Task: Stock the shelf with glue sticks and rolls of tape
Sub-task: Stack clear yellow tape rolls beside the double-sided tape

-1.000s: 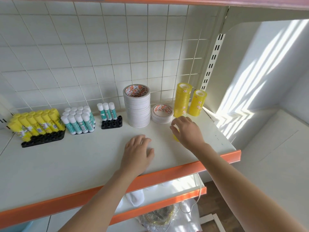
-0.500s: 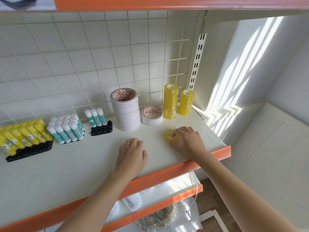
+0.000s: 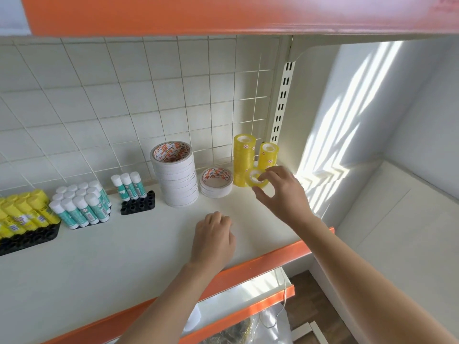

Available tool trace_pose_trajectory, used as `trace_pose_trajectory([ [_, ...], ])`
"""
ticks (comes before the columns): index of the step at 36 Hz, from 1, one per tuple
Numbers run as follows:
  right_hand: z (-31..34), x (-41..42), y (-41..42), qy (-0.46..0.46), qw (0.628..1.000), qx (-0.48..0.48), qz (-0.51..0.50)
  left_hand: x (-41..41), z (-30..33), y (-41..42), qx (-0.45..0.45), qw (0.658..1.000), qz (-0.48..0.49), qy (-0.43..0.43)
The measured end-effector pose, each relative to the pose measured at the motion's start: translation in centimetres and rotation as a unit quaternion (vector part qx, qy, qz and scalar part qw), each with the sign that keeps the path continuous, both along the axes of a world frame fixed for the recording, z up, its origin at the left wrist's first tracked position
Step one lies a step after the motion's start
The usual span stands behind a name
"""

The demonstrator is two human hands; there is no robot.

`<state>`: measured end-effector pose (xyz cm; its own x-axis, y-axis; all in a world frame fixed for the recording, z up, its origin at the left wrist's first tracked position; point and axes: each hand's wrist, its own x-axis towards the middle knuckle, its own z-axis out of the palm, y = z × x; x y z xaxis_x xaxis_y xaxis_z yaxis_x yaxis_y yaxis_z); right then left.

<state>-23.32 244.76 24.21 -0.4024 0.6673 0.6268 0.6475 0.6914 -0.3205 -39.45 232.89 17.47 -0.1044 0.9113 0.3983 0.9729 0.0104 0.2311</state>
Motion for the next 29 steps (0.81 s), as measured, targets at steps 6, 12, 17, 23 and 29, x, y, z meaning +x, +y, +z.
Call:
trace_pose_trajectory([
  [6,4.0,-1.2,2.4,0.019,1.0,0.008,-0.013,-0.1,-0.7,0.1,0.018,0.999,0.003,-0.031],
  [12,6.3,-3.6,5.1,0.005,1.0,-0.01,0.004,-0.2,-0.7,-0.1,0.03,0.999,0.005,-0.031],
  [17,6.8,-5.0,6.5,-0.022,0.999,-0.046,-0.009,-0.1,-0.7,0.0,0.032,0.999,0.009,-0.037],
  [23,7.1,-5.6,7.2,-0.056,0.993,-0.099,-0.024,-0.2,-0.9,0.0,0.035,0.999,0.009,-0.035],
  [29,7.2,-5.7,7.3,-0.054,0.992,-0.113,-0.02,-0.1,-0.9,0.1,0.033,0.999,0.013,-0.033],
])
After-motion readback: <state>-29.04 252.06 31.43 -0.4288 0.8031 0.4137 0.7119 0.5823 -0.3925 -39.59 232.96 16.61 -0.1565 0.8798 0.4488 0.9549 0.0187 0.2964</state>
